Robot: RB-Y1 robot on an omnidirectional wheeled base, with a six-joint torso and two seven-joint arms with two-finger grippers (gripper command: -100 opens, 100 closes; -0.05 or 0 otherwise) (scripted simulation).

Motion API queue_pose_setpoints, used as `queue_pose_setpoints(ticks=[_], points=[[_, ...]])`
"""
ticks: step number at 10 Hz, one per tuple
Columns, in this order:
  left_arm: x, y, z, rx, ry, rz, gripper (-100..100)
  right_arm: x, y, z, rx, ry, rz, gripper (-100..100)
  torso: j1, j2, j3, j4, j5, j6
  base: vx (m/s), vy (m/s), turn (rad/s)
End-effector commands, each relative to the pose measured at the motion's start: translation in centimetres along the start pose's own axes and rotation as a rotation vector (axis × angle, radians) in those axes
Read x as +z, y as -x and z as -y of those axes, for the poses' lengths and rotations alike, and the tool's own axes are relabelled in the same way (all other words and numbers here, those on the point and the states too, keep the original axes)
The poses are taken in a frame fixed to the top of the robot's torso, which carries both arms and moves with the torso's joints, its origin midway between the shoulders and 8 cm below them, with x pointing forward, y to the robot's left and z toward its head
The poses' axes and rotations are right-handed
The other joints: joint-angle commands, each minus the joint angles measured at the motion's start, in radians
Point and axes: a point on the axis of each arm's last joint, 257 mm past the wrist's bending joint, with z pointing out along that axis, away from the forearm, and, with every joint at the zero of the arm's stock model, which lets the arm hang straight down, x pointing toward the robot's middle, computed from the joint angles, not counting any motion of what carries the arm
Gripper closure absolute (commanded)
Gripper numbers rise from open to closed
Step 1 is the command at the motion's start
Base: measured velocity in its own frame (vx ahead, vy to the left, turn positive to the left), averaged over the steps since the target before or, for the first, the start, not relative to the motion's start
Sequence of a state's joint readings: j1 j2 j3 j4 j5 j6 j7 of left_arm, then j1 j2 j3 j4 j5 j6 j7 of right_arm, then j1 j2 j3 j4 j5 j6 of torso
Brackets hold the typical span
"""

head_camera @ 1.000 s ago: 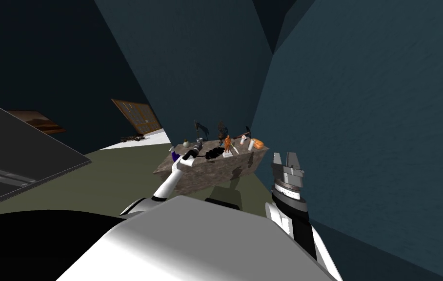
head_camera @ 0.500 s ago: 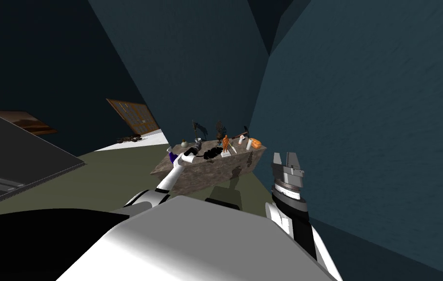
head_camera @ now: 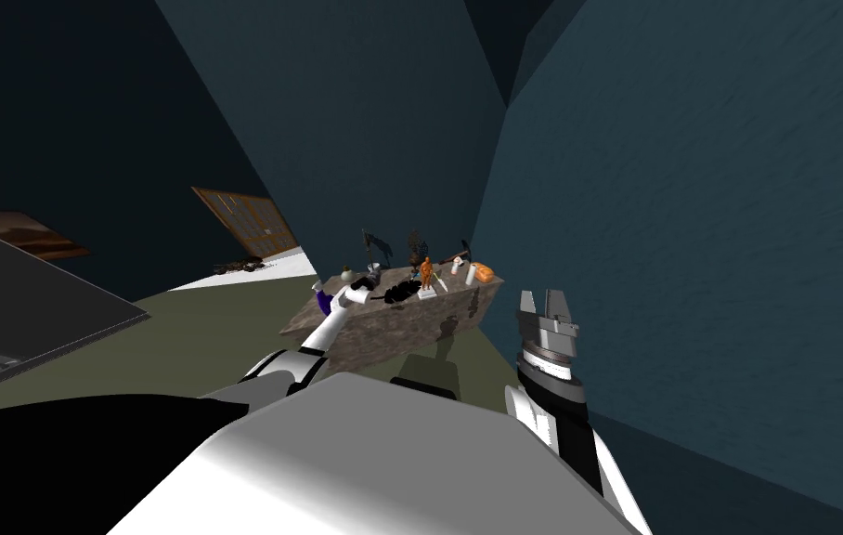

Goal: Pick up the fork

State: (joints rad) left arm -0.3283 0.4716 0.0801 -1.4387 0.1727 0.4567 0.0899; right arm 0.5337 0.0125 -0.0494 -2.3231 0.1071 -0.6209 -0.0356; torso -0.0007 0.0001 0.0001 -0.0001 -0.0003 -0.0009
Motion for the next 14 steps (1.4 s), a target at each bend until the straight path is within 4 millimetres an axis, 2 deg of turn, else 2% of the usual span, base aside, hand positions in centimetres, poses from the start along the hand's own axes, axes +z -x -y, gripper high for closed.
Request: queue_pose_setpoints(ticks=[1,2,3,4,5,6,7,9,10,12,13,14], points=[[0.3,0.6,-1.3,-0.001,0.048,0.009,-100,0.0,0.0,0.0,0.0,0.0,0.0,0,0.0,0.0,0.0,0.0,0.0,0.0,0.003,-0.007,-0.001],[1.0,2.0,-0.7,-0.002,0.074,0.028,-100,0.0,0.0,0.0,0.0,0.0,0.0,0,0.001,0.0,0.0,0.0,0.0,0.0,0.007,-0.01,-0.045],[1.1,2.4,-2.6,-0.005,0.123,0.037,-100,0.0,0.0,0.0,0.0,0.0,0.0,0,0.001,0.0,0.0,0.0,0.0,0.0,0.011,-0.01,-0.039],[1.1,2.5,-2.9,-0.005,0.129,0.038,-100,0.0,0.0,0.0,0.0,0.0,0.0,0,0.001,0.0,0.0,0.0,0.0,0.0,0.005,-0.006,0.001],[1.6,3.9,-2.3,-0.009,0.162,0.058,-100,0.0,0.0,0.0,0.0,0.0,0.0,0,0.001,0.0,0.0,0.0,0.0,0.0,0.012,-0.008,-0.048],[1.6,4.3,-4.1,-0.013,0.206,0.067,-100,0.0,0.0,0.0,0.0,0.0,0.0,0,0.001,0.0,0.0,0.0,0.0,0.0,0.015,-0.004,-0.033],[1.9,5.8,-3.1,-0.018,0.222,0.086,-100,0.0,0.0,0.0,0.0,0.0,0.0,0,0.001,0.0,0.0,0.0,0.0,0.0,0.019,-0.001,-0.051],[1.7,6.3,-5.8,-0.025,0.29,0.098,-100,0.0,0.0,0.0,0.0,0.0,0.0,0,0.002,-0.001,0.0,0.0,0.0,0.0,0.015,0.002,-0.012],[1.9,7.8,-5.4,-0.034,0.323,0.118,-100,0.0,0.0,0.0,0.0,0.0,0.0,0,0.002,0.0,0.0,0.0,0.0,0.0,0.013,0.007,-0.04],[1.6,8.2,-7.3,-0.041,0.369,0.127,-100,0.0,0.0,0.0,0.0,0.0,0.0,0,0.002,0.0,0.0,0.0,0.001,0.0,0.014,0.009,-0.017],[1.5,9.8,-7.6,-0.056,0.416,0.149,-100,0.0,0.0,0.0,0.0,0.0,0.0,0,0.002,0.0,0.0,0.0,0.001,0.0,0.017,0.014,-0.037],[1.3,10.0,-8.8,-0.06,0.447,0.154,-100,0.0,0.0,0.0,0.0,0.0,0.0,0,0.002,0.0,0.0,0.0,0.0,0.0,0.021,0.016,-0.026]])
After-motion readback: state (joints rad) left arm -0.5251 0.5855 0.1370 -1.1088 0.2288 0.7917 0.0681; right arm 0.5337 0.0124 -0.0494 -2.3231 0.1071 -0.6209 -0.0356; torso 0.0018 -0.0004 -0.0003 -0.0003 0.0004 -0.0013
